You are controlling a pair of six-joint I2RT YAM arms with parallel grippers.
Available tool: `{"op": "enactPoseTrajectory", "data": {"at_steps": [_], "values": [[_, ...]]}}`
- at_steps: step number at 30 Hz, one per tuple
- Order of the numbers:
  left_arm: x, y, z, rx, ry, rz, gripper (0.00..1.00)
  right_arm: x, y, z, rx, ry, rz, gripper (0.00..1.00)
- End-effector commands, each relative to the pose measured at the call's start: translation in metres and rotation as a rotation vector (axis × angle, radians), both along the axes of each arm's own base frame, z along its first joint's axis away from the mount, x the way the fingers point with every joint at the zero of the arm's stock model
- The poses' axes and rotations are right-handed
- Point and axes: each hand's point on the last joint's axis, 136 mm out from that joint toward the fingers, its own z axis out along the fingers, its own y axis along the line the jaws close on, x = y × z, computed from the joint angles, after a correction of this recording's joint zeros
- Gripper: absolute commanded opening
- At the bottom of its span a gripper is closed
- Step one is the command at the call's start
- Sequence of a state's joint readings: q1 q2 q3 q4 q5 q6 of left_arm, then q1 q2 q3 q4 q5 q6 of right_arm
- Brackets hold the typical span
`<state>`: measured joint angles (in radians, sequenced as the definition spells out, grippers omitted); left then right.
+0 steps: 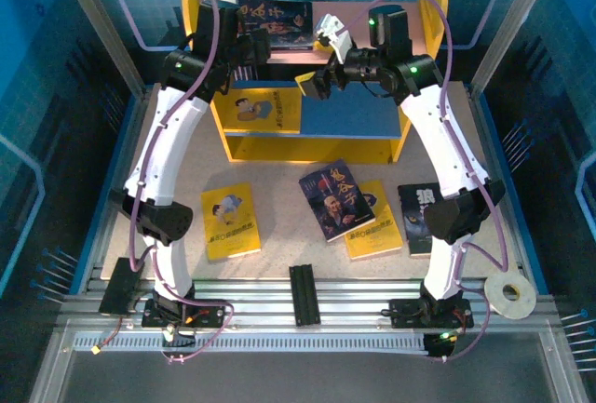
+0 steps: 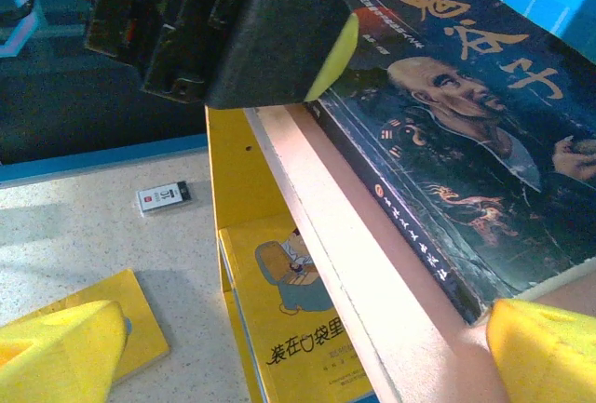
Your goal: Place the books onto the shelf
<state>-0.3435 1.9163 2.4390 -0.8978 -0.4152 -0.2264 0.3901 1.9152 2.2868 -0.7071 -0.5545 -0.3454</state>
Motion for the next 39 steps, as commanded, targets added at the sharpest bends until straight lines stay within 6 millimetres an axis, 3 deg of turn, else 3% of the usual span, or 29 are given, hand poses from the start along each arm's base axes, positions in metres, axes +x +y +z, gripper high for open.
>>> {"op": "enactPoseTrajectory", "data": {"at_steps": [1, 15, 23, 29, 39], "values": [[-0.007, -0.003, 0.009, -0.01, -0.025, -0.032, 0.99, -0.034, 0.021, -0.041, -0.043, 0.186, 0.108, 1.0], [-0.034, 0.009, 0.014, -0.02, -0.041, -0.015, 0.99, -0.055, 0.025, -0.031, -0.022, 0.176, 0.135, 1.0], [-0.039, 0.019, 0.018, 0.013, -0.05, 0.015, 0.99, -0.044, 0.031, -0.034, -0.018, 0.187, 0.104, 1.0], [-0.043, 0.034, 0.036, 0.026, -0.078, 0.04, 0.99, -0.039, 0.032, -0.033, -0.011, 0.193, 0.09, 1.0], [-0.069, 0.057, 0.067, 0.026, -0.162, 0.093, 0.99, -0.033, 0.033, -0.032, -0.002, 0.189, 0.08, 1.0]]}}
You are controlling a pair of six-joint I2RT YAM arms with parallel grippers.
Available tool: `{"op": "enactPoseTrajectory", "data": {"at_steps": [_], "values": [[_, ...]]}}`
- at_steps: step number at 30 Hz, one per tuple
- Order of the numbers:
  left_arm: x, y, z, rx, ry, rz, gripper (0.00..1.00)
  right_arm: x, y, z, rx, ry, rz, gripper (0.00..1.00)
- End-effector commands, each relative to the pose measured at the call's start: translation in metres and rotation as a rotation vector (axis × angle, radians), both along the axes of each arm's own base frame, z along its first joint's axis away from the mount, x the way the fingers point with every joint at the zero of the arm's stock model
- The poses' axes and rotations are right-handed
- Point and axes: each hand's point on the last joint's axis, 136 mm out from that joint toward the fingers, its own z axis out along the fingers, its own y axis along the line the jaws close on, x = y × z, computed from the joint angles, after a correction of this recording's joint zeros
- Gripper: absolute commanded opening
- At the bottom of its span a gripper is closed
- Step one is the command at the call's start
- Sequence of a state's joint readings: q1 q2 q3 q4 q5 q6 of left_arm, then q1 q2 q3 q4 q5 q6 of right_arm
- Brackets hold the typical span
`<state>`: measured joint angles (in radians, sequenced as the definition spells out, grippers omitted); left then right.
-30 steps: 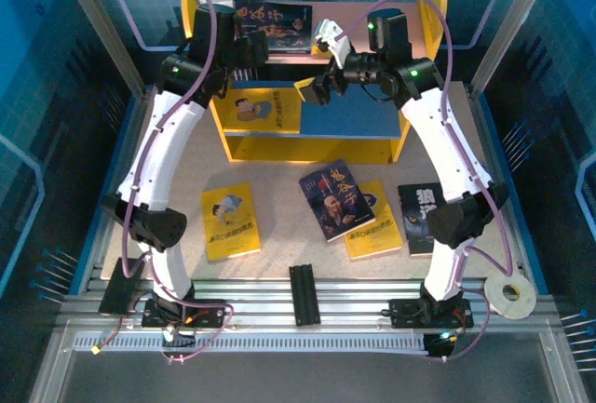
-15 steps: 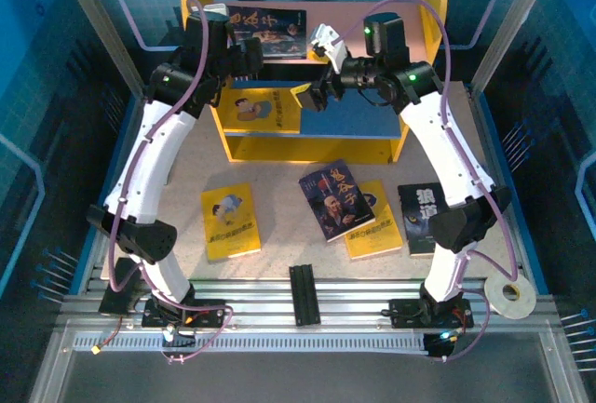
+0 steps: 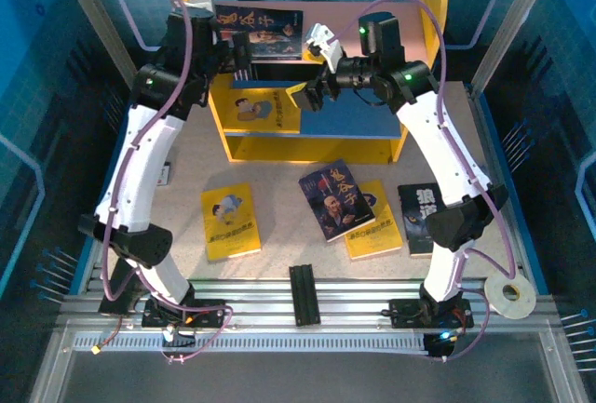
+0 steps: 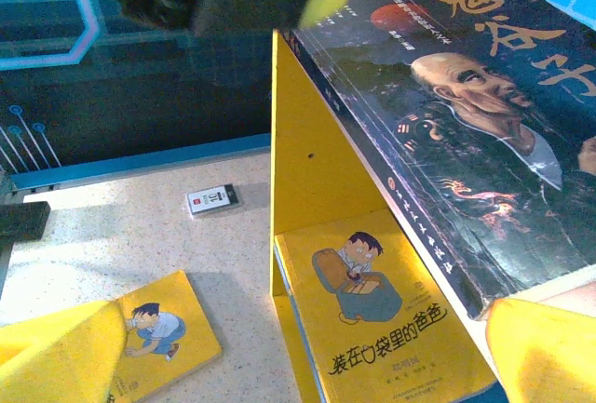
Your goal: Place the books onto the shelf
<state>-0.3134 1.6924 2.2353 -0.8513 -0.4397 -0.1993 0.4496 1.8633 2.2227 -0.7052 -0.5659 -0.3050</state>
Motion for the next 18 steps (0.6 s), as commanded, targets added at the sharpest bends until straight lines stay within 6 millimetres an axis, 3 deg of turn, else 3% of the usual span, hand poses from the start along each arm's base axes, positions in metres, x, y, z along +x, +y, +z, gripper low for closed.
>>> {"op": "enactPoseTrajectory", "data": {"at_steps": [1, 8, 18], "values": [[-0.024, 0.025, 0.038, 0.013, -0.105, 0.062, 0.99, -0.002, 0.013, -0.031, -0.019, 0.143, 0.027, 1.0], [-0.044, 0.033, 0.05, -0.009, -0.137, 0.062, 0.99, 0.001, 0.018, -0.028, 0.0, 0.147, 0.043, 1.0], [-0.045, 0.024, 0.04, -0.023, -0.095, 0.009, 0.99, -0.003, 0.021, -0.026, 0.015, 0.161, 0.074, 1.0]]}}
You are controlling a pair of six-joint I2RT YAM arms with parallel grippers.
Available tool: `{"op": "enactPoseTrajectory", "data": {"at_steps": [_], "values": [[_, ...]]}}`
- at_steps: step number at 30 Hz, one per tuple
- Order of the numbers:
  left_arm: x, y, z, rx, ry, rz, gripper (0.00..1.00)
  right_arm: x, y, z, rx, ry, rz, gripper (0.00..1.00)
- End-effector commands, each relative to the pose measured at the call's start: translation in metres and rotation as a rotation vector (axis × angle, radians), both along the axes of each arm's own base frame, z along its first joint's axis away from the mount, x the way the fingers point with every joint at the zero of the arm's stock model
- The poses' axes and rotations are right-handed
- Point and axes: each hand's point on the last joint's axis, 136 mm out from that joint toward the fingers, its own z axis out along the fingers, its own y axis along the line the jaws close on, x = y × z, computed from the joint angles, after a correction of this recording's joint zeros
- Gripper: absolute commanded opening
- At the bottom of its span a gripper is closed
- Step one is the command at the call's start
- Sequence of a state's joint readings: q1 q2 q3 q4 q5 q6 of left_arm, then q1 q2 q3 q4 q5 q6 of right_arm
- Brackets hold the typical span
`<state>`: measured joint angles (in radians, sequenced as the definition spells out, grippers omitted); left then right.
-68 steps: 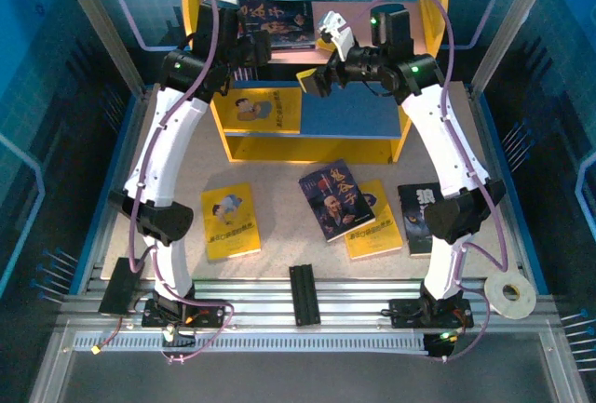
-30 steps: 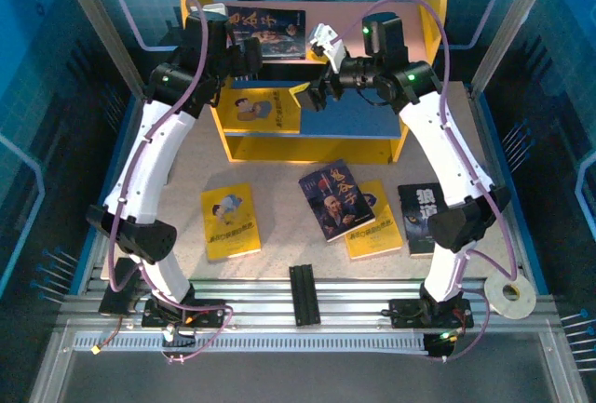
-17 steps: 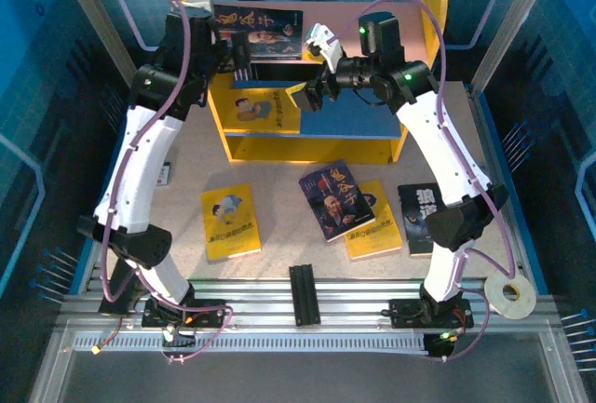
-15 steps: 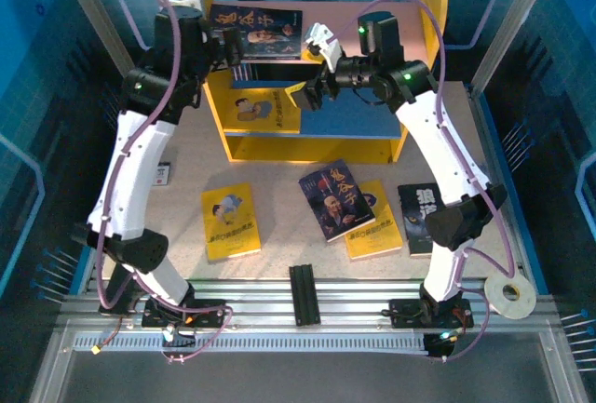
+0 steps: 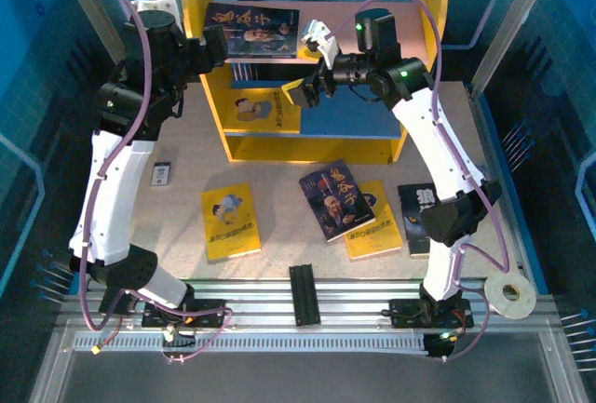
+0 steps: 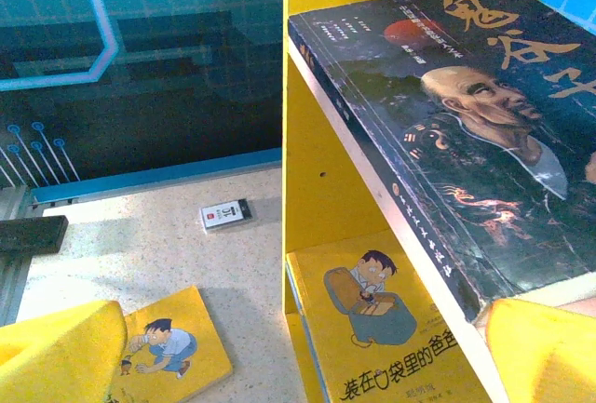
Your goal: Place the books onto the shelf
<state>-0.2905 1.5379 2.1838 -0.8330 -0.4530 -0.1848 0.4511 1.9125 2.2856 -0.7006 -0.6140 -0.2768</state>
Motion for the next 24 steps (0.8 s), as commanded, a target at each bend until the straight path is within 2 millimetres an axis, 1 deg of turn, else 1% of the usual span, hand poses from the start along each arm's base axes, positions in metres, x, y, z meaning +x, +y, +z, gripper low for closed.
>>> {"op": "enactPoseTrajectory", "data": {"at_steps": [1, 8, 11, 13, 18, 20, 24], "values": [[0.003, -0.004, -0.008, -0.006, 0.025, -0.029, 0.99, -0.007, 0.012, -0.03, -0.021, 0.145, 0.045, 1.0], [0.006, -0.014, -0.017, -0.019, 0.049, -0.075, 0.99, -0.01, 0.013, -0.03, -0.031, 0.151, 0.067, 1.0], [0.006, -0.017, -0.018, -0.026, 0.056, -0.094, 0.99, -0.006, 0.009, -0.029, -0.028, 0.158, 0.045, 1.0], [0.005, -0.021, -0.019, -0.033, 0.06, -0.113, 0.99, 0.0, 0.002, -0.022, 0.007, 0.177, 0.023, 1.0], [0.002, -0.033, -0.022, -0.071, 0.076, -0.17, 0.99, 0.022, -0.024, 0.0, 0.146, 0.265, -0.03, 1.0], [0.002, -0.041, -0.027, -0.092, 0.09, -0.202, 0.99, 0.028, -0.03, 0.003, 0.163, 0.275, -0.051, 1.0], [0.0, -0.064, -0.039, -0.138, 0.128, -0.274, 0.99, 0.041, -0.038, 0.005, 0.202, 0.346, -0.104, 1.0]]}}
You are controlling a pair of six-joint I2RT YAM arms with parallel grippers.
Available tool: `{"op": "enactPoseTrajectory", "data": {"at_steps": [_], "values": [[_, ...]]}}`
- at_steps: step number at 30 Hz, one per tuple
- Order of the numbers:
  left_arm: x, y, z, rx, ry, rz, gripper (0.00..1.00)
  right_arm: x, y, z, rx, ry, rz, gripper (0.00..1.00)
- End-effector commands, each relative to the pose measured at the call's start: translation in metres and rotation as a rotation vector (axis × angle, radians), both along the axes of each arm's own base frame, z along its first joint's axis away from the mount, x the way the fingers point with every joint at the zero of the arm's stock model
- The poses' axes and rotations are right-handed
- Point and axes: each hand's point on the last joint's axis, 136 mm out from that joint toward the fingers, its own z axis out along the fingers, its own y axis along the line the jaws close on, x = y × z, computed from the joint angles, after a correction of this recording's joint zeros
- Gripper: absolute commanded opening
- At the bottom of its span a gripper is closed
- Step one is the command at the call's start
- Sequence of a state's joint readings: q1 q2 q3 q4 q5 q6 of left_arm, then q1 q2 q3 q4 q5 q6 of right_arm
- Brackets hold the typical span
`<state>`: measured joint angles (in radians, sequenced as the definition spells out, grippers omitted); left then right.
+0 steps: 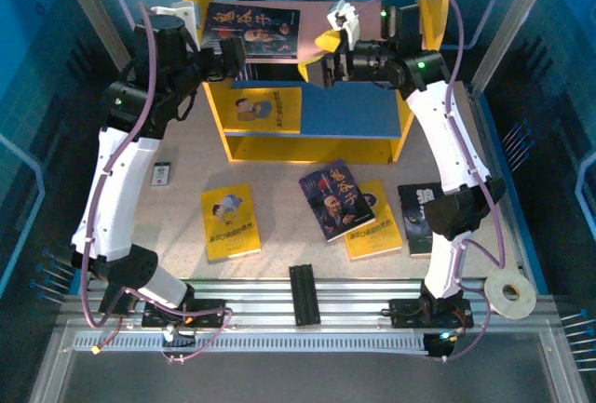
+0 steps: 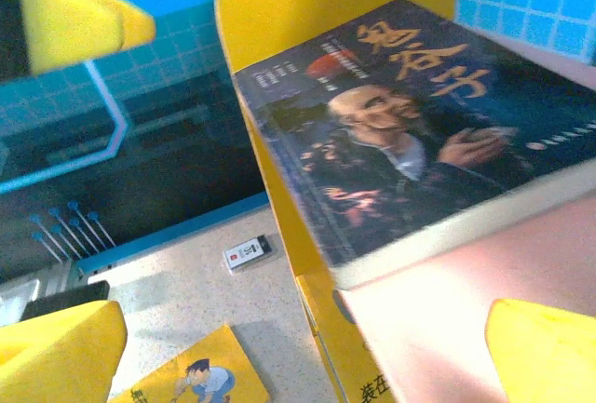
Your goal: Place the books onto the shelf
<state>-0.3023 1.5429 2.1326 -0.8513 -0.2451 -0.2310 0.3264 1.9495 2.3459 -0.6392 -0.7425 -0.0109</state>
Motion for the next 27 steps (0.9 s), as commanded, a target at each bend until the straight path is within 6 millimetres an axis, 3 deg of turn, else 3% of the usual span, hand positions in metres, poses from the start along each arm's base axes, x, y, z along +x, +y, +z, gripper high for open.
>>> {"op": "enactPoseTrajectory", "data": {"at_steps": [1, 6, 17, 22, 27], "values": [[-0.004, -0.028, -0.013, -0.061, 0.049, -0.095, 0.99, 0.014, 0.0, -0.016, 0.05, 0.185, -0.02, 1.0], [-0.004, -0.05, -0.025, -0.093, 0.087, -0.146, 0.99, 0.018, -0.004, -0.01, 0.082, 0.207, -0.039, 1.0], [0.01, -0.055, -0.041, -0.099, 0.144, -0.132, 0.99, 0.025, -0.001, -0.019, 0.119, 0.267, -0.01, 1.0], [0.011, -0.048, -0.036, -0.081, 0.125, -0.105, 0.99, 0.019, 0.006, -0.023, 0.122, 0.284, 0.036, 1.0], [-0.003, -0.008, -0.028, -0.066, 0.091, 0.007, 0.99, 0.008, 0.015, -0.021, 0.117, 0.276, 0.087, 1.0]]}}
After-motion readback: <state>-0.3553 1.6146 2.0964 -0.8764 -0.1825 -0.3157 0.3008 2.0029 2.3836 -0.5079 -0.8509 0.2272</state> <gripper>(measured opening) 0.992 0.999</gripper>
